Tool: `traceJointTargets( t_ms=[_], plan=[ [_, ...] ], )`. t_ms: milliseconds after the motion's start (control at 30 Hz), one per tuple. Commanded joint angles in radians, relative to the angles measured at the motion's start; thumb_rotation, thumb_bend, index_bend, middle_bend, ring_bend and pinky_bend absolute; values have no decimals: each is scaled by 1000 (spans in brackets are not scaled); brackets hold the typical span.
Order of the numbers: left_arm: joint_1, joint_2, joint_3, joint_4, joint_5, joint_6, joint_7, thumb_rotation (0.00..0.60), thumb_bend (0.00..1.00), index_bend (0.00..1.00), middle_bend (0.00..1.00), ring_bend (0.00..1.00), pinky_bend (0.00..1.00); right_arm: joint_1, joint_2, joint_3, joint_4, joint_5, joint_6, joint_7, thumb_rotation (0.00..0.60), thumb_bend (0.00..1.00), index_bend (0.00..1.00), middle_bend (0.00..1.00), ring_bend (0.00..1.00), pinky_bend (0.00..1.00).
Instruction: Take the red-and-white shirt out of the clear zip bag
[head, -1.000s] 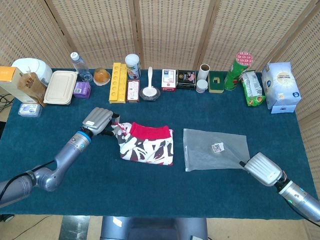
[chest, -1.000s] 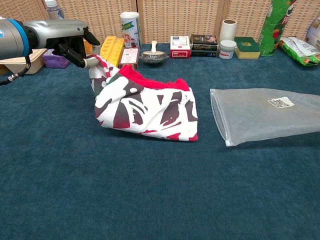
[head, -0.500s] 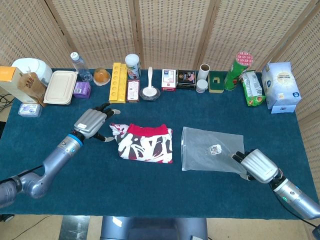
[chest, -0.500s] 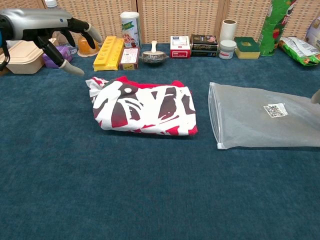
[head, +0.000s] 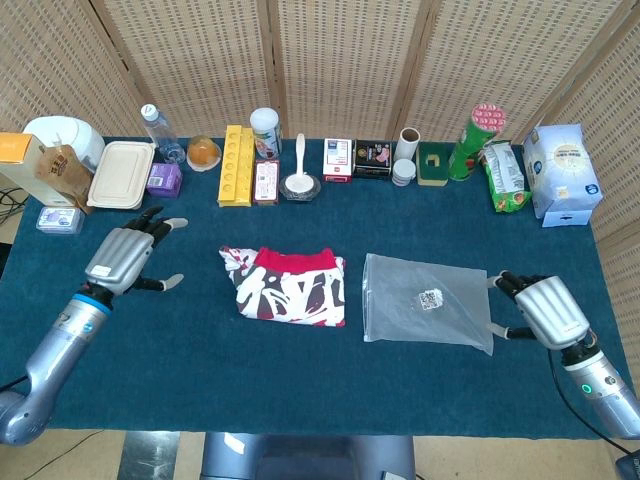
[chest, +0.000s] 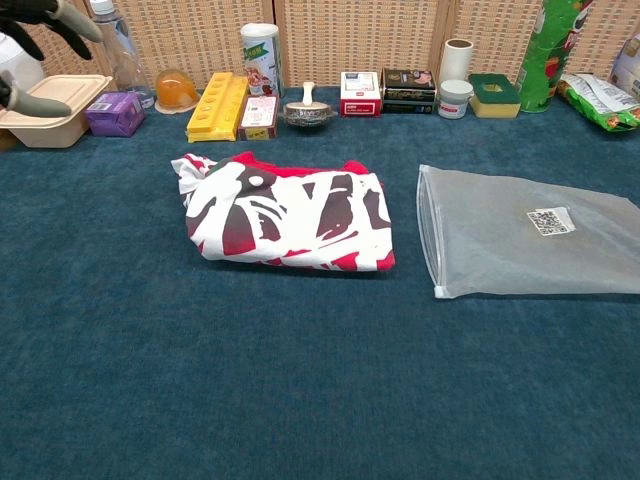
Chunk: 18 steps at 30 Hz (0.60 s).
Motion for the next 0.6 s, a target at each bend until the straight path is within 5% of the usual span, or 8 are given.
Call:
traceJointTargets(
  t_ms=[33,300,600],
  plan=[
    [92,46,53,-46,75,107,-1,600,246,161,228,59,219,-39,19,38,-48,75,-9,-20,437,212,456,526,670,758],
    [275,43,130,-46,170,329,-6,600,251,163,228,59,230,-136,56,101,-170,250,-20,-100,463,274,546,570,662,736],
    [413,6,164,6,207,476,-3,600,251,243,228,59,236,-214,122,97,-292,337,-52,-180,464,268,552,570,624,677]
  ],
)
